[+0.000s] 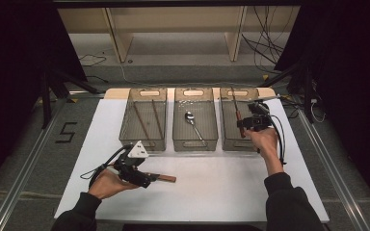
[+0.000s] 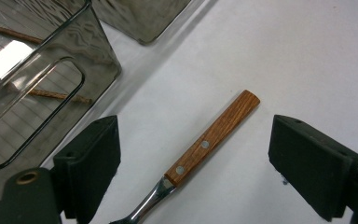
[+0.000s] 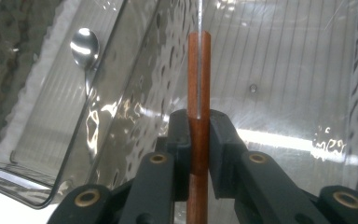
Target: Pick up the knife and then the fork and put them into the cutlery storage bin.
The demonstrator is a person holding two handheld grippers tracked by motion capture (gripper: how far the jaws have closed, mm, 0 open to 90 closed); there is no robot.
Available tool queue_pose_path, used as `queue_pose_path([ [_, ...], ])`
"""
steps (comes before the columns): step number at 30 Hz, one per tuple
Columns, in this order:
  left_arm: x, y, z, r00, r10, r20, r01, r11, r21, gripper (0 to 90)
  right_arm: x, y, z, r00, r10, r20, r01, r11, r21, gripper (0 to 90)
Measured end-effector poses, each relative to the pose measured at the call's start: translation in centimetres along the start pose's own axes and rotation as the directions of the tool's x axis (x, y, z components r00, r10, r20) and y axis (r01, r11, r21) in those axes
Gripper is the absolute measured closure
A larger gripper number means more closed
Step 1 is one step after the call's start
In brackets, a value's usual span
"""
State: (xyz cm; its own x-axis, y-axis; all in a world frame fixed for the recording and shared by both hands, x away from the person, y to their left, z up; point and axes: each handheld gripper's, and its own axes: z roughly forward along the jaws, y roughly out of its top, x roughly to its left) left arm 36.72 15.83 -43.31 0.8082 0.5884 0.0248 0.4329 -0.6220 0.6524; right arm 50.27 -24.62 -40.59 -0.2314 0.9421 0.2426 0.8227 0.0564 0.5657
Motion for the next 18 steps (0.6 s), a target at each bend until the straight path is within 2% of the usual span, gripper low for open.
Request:
queue_pose_path([
  [5,0.0,0.0,0.1,1.0000,-0.006,-0.001,0.006,1.0000,0.006,16.4,0.2,0.0,0.7,0.9999,0.005,0.015,-0.005,1.000,0.008,79.7],
  [8,0.0,0.0,0.0,1.0000,-0.005,-0.003,0.005,1.0000,0.008,16.4,0.2,0.1,0.9,0.9997,0.022,0.005,-0.022,1.000,0.003,61.9],
  [9,0.0,0.0,0.0,1.0000,-0.005,-0.001,0.005,0.9999,0.010,16.4,0.2,0.1,0.9,0.9997,0.025,0.000,-0.025,1.000,0.004,58.9],
  [12,0.0,0.0,0.0,1.0000,-0.006,-0.001,0.006,0.9999,0.011,16.4,0.4,0.1,0.7,0.9997,0.022,-0.004,-0.022,1.000,-0.005,51.3],
  [18,0.0,0.0,0.1,1.0000,0.000,-0.002,0.000,0.9998,0.019,16.4,0.6,-0.1,-0.5,0.9996,-0.014,-0.025,0.013,0.999,-0.039,41.7],
])
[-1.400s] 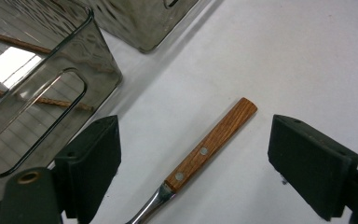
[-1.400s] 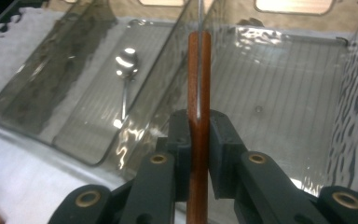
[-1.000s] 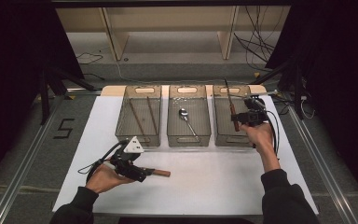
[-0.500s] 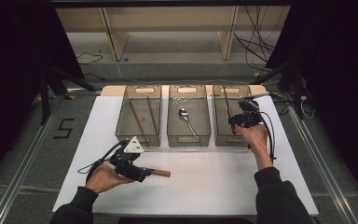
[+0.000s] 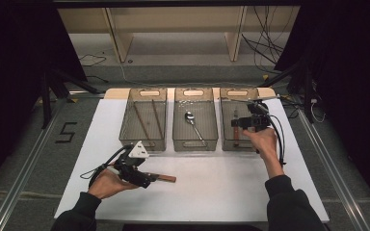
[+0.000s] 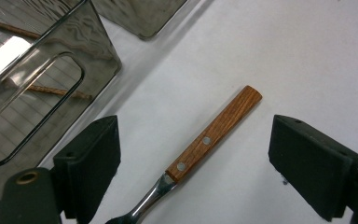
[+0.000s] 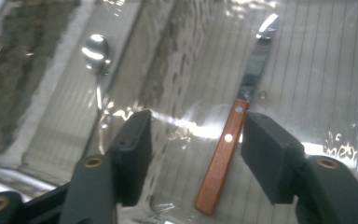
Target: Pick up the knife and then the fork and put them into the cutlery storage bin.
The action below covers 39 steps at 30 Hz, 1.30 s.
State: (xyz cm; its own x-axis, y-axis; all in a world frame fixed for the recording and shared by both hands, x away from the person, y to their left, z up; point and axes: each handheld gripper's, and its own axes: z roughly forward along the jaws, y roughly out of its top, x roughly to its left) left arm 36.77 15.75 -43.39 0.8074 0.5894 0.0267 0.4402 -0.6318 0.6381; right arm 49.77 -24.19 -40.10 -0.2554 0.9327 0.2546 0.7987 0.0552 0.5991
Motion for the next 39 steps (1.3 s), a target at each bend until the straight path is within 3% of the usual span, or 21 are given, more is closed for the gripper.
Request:
queue_pose_path([
  [6,0.1,0.0,0.0,1.0000,0.001,-0.006,-0.001,1.0000,0.005,16.4,1.4,-0.9,-2.3,0.9923,-0.115,-0.046,0.111,0.991,-0.075,33.9],
  [12,0.4,0.4,-0.1,0.9996,0.021,-0.021,-0.021,0.9997,0.015,16.4,3.0,-2.8,-4.4,0.9696,-0.224,-0.098,0.211,0.969,-0.127,30.0],
  [19,0.7,0.9,0.2,0.9991,0.040,-0.013,-0.039,0.9976,0.057,16.4,4.4,-5.8,-6.2,0.9398,-0.303,-0.159,0.273,0.944,-0.186,27.7],
  [23,0.9,1.0,0.6,0.9990,0.044,-0.009,-0.043,0.9959,0.079,16.5,4.9,-7.7,-6.8,0.9260,-0.333,-0.179,0.293,0.932,-0.215,27.3],
  [26,1.0,1.0,0.9,0.9981,0.061,-0.001,-0.061,0.9925,0.106,16.8,5.0,-8.7,-7.2,0.9208,-0.346,-0.180,0.304,0.926,-0.222,27.2],
  [31,0.9,1.3,1.4,0.9948,0.101,0.013,-0.102,0.9797,0.173,19.1,5.0,-10.1,-7.5,0.9151,-0.354,-0.193,0.312,0.925,-0.218,27.0],
  [39,0.8,1.7,3.1,0.9810,0.187,0.053,-0.194,0.9375,0.289,25.8,5.1,-11.7,-7.6,0.9097,-0.363,-0.203,0.320,0.923,-0.213,26.8],
])
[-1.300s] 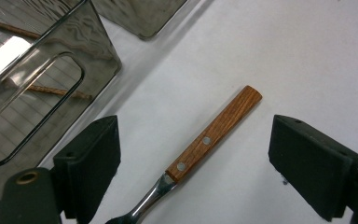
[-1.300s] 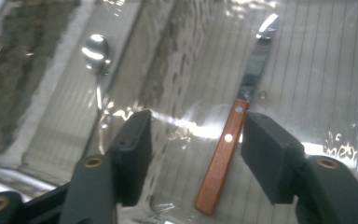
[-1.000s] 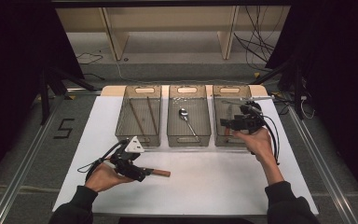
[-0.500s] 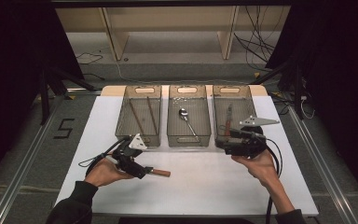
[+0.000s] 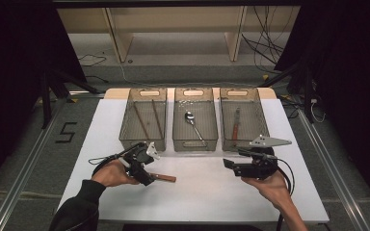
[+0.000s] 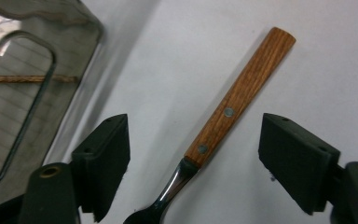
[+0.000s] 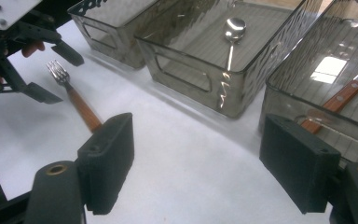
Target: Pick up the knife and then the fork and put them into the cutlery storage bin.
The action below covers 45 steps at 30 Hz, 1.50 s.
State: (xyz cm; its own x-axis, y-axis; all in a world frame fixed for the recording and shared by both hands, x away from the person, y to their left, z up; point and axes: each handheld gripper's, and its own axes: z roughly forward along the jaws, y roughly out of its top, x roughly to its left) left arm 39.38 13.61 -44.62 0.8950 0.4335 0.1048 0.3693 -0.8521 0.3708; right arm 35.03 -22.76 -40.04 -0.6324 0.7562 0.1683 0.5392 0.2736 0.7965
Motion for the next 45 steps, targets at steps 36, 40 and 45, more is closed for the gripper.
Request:
queue_pose_path([
  [36,0.1,0.9,1.8,0.9795,0.159,0.124,-0.179,0.9686,0.173,66.9,1.0,-1.0,-0.1,0.9993,-0.014,-0.035,0.014,1.000,0.007,26.6],
  [40,-0.1,0.9,1.8,0.9739,0.188,0.128,-0.208,0.9633,0.170,71.2,1.0,-1.0,-0.1,0.9993,-0.013,-0.035,0.013,1.000,0.010,26.6],
  [45,-0.3,0.8,1.7,0.9682,0.210,0.136,-0.231,0.9585,0.166,74.5,1.1,-1.0,-0.1,0.9993,-0.012,-0.036,0.012,1.000,0.012,26.6],
])
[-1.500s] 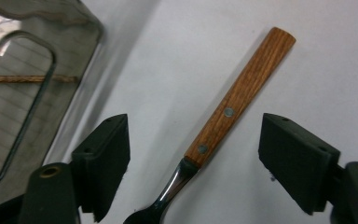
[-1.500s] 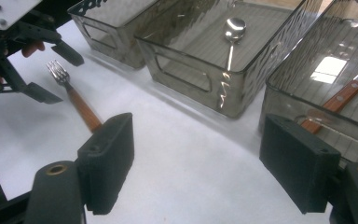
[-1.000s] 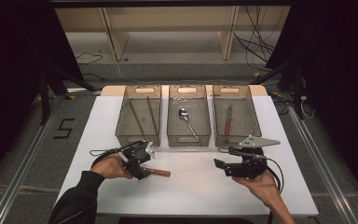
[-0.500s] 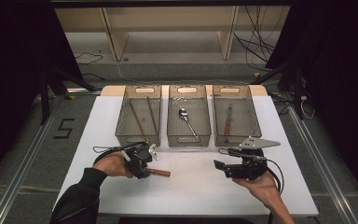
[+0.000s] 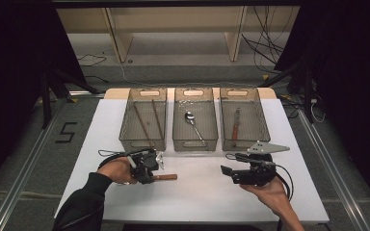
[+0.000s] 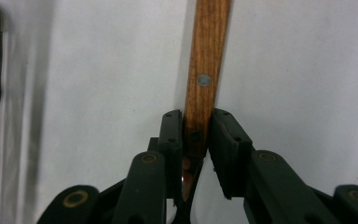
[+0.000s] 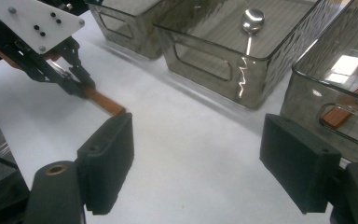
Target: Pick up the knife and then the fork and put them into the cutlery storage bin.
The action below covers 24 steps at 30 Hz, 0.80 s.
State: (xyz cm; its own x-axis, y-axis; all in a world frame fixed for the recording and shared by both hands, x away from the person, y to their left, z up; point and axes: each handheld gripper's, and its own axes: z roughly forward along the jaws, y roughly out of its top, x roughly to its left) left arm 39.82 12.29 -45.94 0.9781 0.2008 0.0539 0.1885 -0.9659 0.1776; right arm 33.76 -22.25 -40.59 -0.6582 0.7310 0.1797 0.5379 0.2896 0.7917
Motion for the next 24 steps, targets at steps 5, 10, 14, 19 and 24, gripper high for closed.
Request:
queue_pose_path([
  [5,-0.1,0.0,0.0,1.0000,0.009,-0.001,-0.009,0.9999,-0.005,76.0,0.0,0.0,0.0,1.0000,0.002,-0.002,-0.002,1.000,-0.001,26.6],
  [10,-0.3,0.1,-0.1,0.9997,0.022,-0.007,-0.022,0.9997,0.009,76.9,0.0,0.0,0.0,1.0000,0.001,-0.003,-0.001,1.000,0.000,26.7],
  [14,-0.1,0.0,-0.2,0.9999,0.005,0.008,-0.005,1.0000,-0.001,77.1,0.1,0.0,-0.1,1.0000,-0.004,-0.006,0.004,1.000,-0.008,26.7],
  [19,-0.1,0.0,-0.5,0.9998,-0.009,0.017,0.010,0.9997,-0.024,77.1,0.2,0.0,0.0,0.9998,-0.015,-0.013,0.015,1.000,-0.012,26.7],
  [24,-0.4,0.3,-1.4,0.9996,-0.022,0.016,0.022,0.9987,-0.045,77.1,0.7,0.0,0.1,0.9992,-0.027,-0.028,0.027,0.999,-0.018,26.7],
])
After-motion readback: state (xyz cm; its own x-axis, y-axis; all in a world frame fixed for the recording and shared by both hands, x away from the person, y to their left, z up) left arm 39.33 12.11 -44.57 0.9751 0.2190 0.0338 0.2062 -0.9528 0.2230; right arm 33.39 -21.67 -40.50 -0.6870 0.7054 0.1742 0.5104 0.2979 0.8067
